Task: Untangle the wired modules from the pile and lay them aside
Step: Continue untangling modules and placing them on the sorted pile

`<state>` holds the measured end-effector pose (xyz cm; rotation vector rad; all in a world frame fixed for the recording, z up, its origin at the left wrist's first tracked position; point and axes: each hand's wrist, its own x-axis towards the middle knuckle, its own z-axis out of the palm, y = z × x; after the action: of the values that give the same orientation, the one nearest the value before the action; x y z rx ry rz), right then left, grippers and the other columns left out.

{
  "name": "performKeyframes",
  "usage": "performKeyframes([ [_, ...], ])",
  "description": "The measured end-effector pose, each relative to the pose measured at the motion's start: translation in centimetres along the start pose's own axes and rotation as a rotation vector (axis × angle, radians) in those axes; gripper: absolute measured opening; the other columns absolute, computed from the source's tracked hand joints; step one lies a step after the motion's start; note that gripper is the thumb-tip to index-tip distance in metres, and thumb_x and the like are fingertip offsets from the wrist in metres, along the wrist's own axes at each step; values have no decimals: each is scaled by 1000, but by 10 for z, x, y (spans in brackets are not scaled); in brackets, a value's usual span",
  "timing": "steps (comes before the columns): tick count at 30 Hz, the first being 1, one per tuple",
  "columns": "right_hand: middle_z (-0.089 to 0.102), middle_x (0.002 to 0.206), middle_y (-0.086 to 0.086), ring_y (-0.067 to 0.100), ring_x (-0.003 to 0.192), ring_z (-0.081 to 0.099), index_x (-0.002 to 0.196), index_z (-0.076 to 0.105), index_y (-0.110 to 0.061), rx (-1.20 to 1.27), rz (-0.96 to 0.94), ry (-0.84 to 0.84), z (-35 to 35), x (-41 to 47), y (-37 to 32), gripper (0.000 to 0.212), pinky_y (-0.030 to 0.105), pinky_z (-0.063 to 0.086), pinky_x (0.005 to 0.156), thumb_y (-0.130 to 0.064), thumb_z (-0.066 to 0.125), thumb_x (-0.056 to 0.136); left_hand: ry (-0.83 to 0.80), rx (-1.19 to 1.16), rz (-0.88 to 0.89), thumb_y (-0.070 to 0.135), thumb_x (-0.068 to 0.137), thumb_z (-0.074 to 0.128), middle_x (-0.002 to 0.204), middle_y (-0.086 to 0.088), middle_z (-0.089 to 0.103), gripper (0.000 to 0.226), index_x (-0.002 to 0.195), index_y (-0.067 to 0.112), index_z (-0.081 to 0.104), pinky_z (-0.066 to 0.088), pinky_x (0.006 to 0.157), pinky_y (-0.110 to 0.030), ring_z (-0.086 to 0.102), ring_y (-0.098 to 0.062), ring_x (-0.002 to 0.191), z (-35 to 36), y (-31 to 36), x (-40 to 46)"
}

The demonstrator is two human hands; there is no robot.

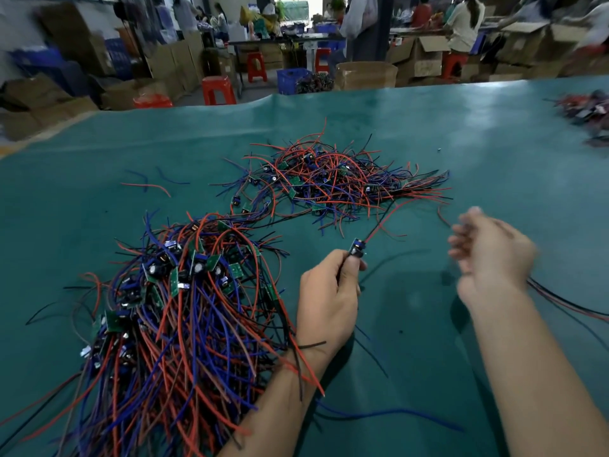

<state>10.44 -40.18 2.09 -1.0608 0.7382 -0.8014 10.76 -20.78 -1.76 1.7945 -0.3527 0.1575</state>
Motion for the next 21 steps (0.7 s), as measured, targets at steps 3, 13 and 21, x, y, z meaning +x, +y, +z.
performKeyframes([
  [3, 66, 60, 6, 12, 41, 54, 76, 70, -7, -354, 49, -423, 21, -26, 14, 37, 20, 35, 36, -33, 62, 100, 88, 21, 16, 23, 105, 49, 55, 8, 51, 29, 81, 12, 62, 45, 60, -37, 45, -7, 52, -1, -2, 2],
  [13, 68, 72, 0, 13, 69, 53, 75, 79, -18, -255, -177, -686, 30, -49, 23, 8, 21, 39, 52, -22, 86, 75, -5, 146, 70, 21, 103, 51, 58, 1, 56, 32, 73, 11, 58, 43, 62, -41, 49, -16, 56, -2, -1, 1],
  [21, 66, 68, -8, 9, 54, 51, 82, 68, -25, 74, -622, -369, 33, -78, -64, 12, 26, 42, 53, -30, 72, 92, -59, 171, 99, 35, 98, 48, 59, -11, 54, 39, 73, 6, 55, 46, 61, -46, 52, -29, 61, -2, 2, -1],
])
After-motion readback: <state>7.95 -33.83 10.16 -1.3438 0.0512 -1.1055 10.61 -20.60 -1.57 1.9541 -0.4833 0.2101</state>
